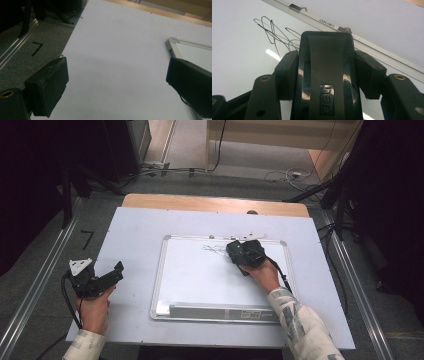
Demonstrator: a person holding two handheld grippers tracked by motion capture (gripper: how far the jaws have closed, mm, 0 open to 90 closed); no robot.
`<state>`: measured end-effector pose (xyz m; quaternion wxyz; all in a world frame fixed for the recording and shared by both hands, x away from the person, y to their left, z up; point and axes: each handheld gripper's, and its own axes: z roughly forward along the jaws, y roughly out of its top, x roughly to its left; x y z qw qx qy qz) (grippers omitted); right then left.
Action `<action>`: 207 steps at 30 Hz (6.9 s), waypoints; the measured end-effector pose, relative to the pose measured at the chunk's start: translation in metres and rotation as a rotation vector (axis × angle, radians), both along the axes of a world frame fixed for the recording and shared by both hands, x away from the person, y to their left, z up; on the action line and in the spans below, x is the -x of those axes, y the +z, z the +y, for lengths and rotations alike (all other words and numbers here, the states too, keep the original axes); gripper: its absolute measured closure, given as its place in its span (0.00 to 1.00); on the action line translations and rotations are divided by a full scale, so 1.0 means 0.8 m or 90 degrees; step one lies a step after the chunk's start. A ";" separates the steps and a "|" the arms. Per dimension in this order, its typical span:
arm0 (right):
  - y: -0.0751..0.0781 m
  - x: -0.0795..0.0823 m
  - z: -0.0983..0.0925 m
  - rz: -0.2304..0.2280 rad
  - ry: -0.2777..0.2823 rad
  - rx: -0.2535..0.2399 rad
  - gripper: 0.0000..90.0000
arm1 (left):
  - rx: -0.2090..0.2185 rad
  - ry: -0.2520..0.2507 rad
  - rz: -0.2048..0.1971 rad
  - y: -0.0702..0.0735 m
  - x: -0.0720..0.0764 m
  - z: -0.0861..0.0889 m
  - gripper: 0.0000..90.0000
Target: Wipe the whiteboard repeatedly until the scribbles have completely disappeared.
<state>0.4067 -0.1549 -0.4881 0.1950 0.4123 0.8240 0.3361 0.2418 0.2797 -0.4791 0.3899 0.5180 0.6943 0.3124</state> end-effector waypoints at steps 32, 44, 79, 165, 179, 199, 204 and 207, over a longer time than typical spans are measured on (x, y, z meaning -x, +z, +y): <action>0.000 -0.004 0.022 -0.002 0.018 0.003 0.43 | -0.001 -0.008 -0.004 0.000 -0.002 -0.001 0.05; 0.000 -0.005 0.037 -0.001 0.030 0.006 0.43 | -0.001 -0.012 -0.003 0.000 -0.003 -0.002 0.05; -0.001 -0.007 0.074 -0.001 0.063 0.003 0.43 | 0.007 -0.010 -0.002 -0.001 -0.003 0.000 0.05; 0.001 -0.011 0.095 0.002 0.095 0.027 0.42 | 0.007 -0.004 -0.002 -0.001 -0.001 0.002 0.05; 0.001 -0.015 0.123 0.002 0.116 0.027 0.42 | 0.008 -0.004 -0.002 -0.002 -0.001 0.003 0.05; 0.002 -0.016 0.115 0.008 0.116 0.034 0.42 | 0.011 0.001 -0.002 -0.002 0.002 0.006 0.05; 0.002 -0.015 0.106 0.013 0.106 0.030 0.42 | 0.010 0.001 -0.002 -0.002 0.002 0.006 0.05; 0.002 -0.015 0.100 0.013 0.101 0.029 0.42 | 0.010 0.000 -0.002 -0.002 0.002 0.006 0.05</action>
